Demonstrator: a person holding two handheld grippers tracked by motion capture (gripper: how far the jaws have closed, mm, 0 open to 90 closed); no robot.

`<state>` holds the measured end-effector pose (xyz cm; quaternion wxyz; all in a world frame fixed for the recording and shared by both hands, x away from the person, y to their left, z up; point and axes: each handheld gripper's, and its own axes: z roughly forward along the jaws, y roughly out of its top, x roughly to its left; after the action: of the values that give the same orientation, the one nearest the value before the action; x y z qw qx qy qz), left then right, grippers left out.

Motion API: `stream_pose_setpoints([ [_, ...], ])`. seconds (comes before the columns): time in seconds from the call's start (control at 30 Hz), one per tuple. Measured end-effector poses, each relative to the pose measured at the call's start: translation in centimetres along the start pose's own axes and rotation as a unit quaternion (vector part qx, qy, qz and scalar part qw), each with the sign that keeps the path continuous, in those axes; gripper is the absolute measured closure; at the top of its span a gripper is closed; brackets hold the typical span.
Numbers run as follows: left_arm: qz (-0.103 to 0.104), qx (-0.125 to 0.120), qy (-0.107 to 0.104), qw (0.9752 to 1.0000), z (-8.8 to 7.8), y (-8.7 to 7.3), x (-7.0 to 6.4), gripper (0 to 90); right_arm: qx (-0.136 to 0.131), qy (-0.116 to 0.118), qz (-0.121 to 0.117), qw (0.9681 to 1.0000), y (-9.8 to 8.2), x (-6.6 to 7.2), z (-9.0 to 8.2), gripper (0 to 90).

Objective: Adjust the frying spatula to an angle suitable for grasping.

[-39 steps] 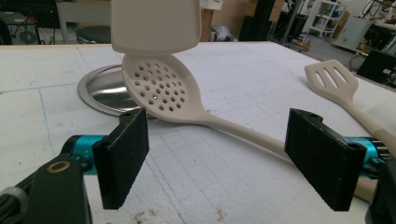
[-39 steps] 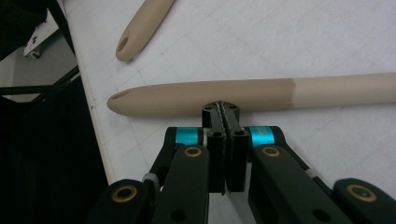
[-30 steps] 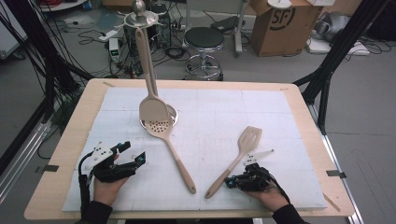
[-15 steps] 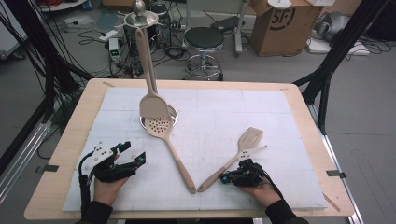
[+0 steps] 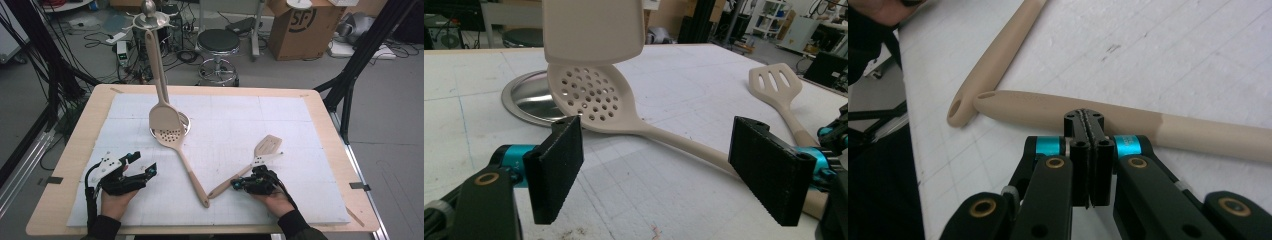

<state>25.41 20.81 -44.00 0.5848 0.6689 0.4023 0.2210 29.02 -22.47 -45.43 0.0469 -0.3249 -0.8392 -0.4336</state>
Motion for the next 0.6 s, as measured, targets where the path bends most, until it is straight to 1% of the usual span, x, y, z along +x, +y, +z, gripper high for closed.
stream_pose_setpoints([
  [0.03,0.0,0.0,-0.001,1.0,0.0,0.0,0.0,22.6,-0.004,-0.003,-0.002,1.0,0.1,-0.1,0.1,89.8],
  [0.23,0.0,0.0,-0.001,1.0,0.0,0.0,0.0,22.6,-0.013,-0.012,0.01,0.9998,0.8,-0.3,0.5,89.8],
  [0.37,0.0,0.0,-0.002,1.0,0.0,0.0,0.0,22.6,-0.022,-0.021,0.011,0.9995,1.2,-0.4,0.9,89.8],
  [0.6,0.001,-0.001,0.0,1.0,0.0,0.0,0.0,22.6,-0.029,-0.042,0.014,0.9986,1.9,-0.3,1.7,89.8],
])
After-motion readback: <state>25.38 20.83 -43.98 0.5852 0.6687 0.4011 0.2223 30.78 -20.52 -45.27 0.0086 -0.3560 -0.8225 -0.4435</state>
